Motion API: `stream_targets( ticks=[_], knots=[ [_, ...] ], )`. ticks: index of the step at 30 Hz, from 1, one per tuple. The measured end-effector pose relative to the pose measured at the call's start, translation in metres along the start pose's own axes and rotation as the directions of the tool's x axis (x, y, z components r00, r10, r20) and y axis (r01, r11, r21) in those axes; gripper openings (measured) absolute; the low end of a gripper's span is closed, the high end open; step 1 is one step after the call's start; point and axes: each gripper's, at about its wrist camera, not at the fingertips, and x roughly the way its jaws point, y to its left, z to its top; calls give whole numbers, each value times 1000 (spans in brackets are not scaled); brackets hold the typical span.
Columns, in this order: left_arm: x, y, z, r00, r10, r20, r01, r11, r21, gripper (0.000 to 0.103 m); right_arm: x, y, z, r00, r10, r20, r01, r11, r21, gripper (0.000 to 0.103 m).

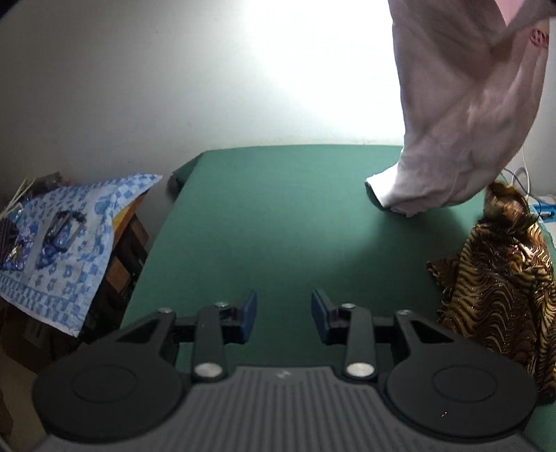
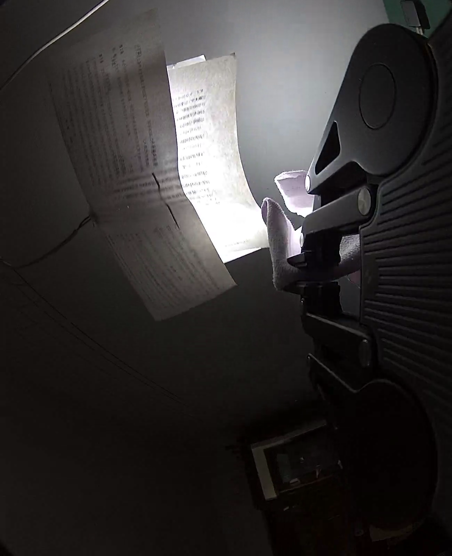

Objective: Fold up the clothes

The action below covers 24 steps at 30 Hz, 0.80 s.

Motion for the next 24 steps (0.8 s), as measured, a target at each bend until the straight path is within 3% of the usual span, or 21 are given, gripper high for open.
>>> stream_targets(
  ticks=[3, 6, 10, 12, 14, 16, 17, 20, 22, 24],
  knots=[
    [-14, 23, -1, 999, -1, 39, 1, 1000, -8, 49, 0, 33, -41, 994, 52, -101, -52, 999, 3, 8],
    [-28, 46, -3, 997, 4, 72, -3, 1000, -14, 48, -1, 65, -97, 966, 104, -239, -96, 994, 47, 8],
    [-25, 69, -15, 999, -12, 42, 11, 1000, 5, 48, -3, 95, -192, 879, 128, -459, -87, 990, 110, 8],
    [-17, 72, -26, 1000, -24, 5, 23, 999, 32, 43, -13, 96, -230, 833, 53, -551, -3, 996, 92, 8],
    [-9, 68, -37, 999, -37, -29, 39, 997, 67, 42, -23, 97, -267, 771, -30, -636, 86, 995, 57, 8],
    [-2, 60, -48, 997, -60, -56, 66, 993, 102, 42, -34, 98, -303, 694, -110, -711, 170, 985, 14, 8],
    [1, 54, -53, 994, -80, -70, 87, 989, 117, 42, -40, 86, -312, 658, -197, -726, 270, 963, -17, 8],
    [10, 31, -67, 984, -138, -111, 155, 975, 161, 43, -64, 38, -328, 525, -429, -735, 579, 813, -60, 9],
    [13, 14, -73, 979, -161, -127, 183, 965, 188, 43, -67, 9, -336, 456, -530, -715, 680, 726, -105, 9],
    [14, 0, -78, 972, -183, -146, 211, 956, 203, 43, -64, -15, -344, 404, -586, -703, 709, 686, -164, 9]
  ],
)
